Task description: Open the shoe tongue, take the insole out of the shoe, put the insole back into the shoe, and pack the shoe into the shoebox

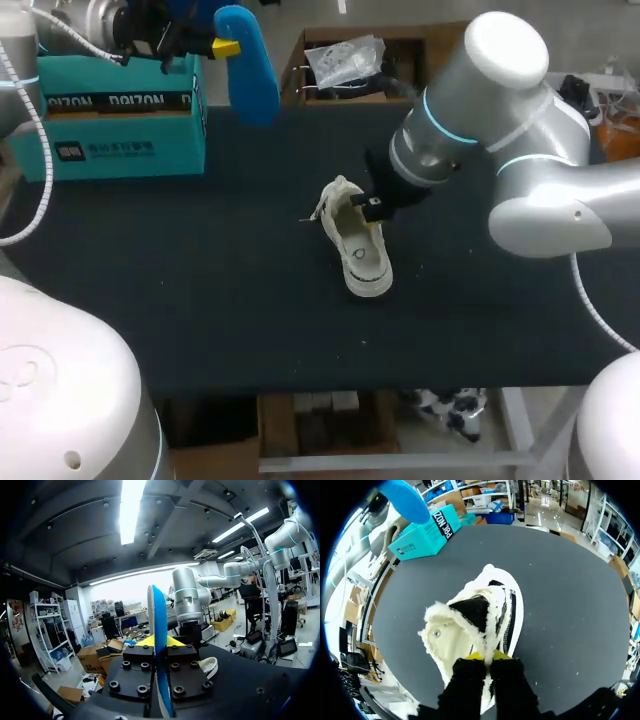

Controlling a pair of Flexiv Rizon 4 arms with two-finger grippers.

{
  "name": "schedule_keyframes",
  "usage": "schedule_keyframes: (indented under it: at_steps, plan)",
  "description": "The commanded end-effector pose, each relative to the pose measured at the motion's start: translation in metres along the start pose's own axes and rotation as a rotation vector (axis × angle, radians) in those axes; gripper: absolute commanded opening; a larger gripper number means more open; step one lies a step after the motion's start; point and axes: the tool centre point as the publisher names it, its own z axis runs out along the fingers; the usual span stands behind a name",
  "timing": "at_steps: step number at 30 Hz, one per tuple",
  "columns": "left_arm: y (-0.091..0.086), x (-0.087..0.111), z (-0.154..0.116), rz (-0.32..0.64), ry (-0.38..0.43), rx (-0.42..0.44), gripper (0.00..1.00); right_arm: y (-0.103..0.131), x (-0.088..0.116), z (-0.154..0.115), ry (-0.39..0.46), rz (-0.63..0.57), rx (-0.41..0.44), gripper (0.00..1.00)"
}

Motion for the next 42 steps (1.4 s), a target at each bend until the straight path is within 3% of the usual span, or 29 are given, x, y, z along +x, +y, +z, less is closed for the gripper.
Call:
schedule_keyframes:
  at_steps: [1, 8, 14, 15, 16, 17, 28, 31, 35, 37, 42]
  plan:
    - [0.001, -0.002, 0.000, -0.001, 0.030, 0.006, 0.00, -0.007, 0.002, -0.004, -0.011, 0.007, -0.083, 0.00]
    - [0.002, -0.001, 0.006, -0.004, 0.037, 0.009, 0.00, -0.015, 0.009, -0.008, -0.021, 0.018, -0.090, 0.00]
    - [0.003, -0.001, 0.010, -0.009, 0.043, 0.011, 0.00, -0.021, 0.003, -0.005, 0.026, 0.013, -0.097, 0.00]
    - [0.003, -0.001, 0.010, -0.010, 0.044, 0.011, 0.00, -0.021, 0.001, -0.007, 0.026, 0.012, -0.097, 0.37]
    - [0.003, 0.002, 0.012, -0.010, 0.045, 0.010, 0.00, -0.020, 0.001, -0.010, 0.025, 0.011, -0.095, 0.95]
    - [0.002, 0.004, 0.013, -0.009, 0.045, 0.010, 0.00, -0.020, 0.000, -0.012, 0.026, 0.004, -0.094, 1.00]
    - [-0.006, 0.023, 0.031, -0.011, 0.064, 0.003, 0.00, -0.003, -0.030, -0.057, 0.090, -0.120, -0.034, 1.00]
    - [-0.009, 0.030, 0.037, -0.024, 0.064, -0.006, 0.00, 0.006, -0.039, -0.072, 0.111, -0.188, 0.016, 1.00]
    - [-0.015, 0.041, 0.041, -0.062, 0.033, -0.011, 0.00, 0.022, -0.050, -0.083, 0.239, -0.359, -0.043, 1.00]
    - [-0.020, 0.046, 0.042, -0.094, 0.026, -0.056, 0.00, 0.022, -0.050, -0.083, 0.239, -0.359, -0.043, 1.00]
    - [-0.020, 0.046, 0.042, -0.094, 0.026, -0.056, 0.00, 0.022, -0.050, -0.083, 0.239, -0.359, -0.043, 1.00]
